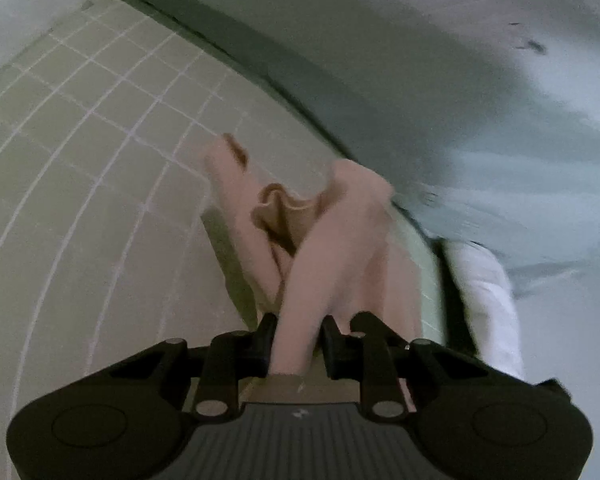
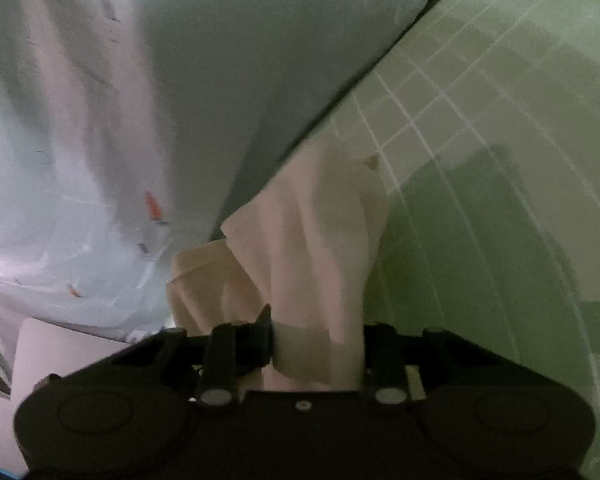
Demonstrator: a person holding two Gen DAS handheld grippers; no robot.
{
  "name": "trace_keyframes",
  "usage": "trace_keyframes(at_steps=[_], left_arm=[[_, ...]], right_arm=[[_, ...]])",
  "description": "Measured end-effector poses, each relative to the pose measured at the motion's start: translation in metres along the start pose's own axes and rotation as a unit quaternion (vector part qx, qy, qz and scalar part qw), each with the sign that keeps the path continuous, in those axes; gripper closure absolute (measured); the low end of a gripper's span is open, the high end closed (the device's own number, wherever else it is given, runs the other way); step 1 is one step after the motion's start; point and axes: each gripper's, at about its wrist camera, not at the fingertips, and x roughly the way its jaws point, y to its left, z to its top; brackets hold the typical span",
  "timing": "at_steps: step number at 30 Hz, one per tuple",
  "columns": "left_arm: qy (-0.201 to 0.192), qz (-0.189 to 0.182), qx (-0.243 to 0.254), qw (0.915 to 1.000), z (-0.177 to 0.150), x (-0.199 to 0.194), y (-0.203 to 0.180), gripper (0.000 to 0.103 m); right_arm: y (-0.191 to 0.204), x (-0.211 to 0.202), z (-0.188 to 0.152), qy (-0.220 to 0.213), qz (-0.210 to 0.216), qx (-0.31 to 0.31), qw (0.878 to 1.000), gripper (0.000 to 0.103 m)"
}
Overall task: Fold clothes
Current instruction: 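Lift the folded shirt with both grippers and carry it to the white towel stack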
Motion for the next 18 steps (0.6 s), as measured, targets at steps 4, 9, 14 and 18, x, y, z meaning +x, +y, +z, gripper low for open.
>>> trace_keyframes(at_steps=[4,9,14,18], left_arm=[[0.009,-0.021,0.025,0.9994,-0.038,-0.038,-0.016,0.078],[0.025,-0.064,0.077,0.9947,-0.074,-0.074,-0.036,0.078],[0.056,-0.098,0.123,0.9859,-0.104,-0.094,-0.056,0.078],[0.087,-0.117,0.147,0.9782,-0.133,-0.101,-0.066,0.078]], right_arm=[[0.020,-0.059,-0.046,-0.045,-0.018,-0.005,0.999,0.074],[0.039,-0.118,-0.091,-0.106,-0.031,-0.003,0.994,0.074],[0.050,-0.179,-0.134,-0.173,-0.062,0.005,0.983,0.073],[0.051,-0.213,-0.168,-0.210,-0.090,0.035,0.973,0.073]])
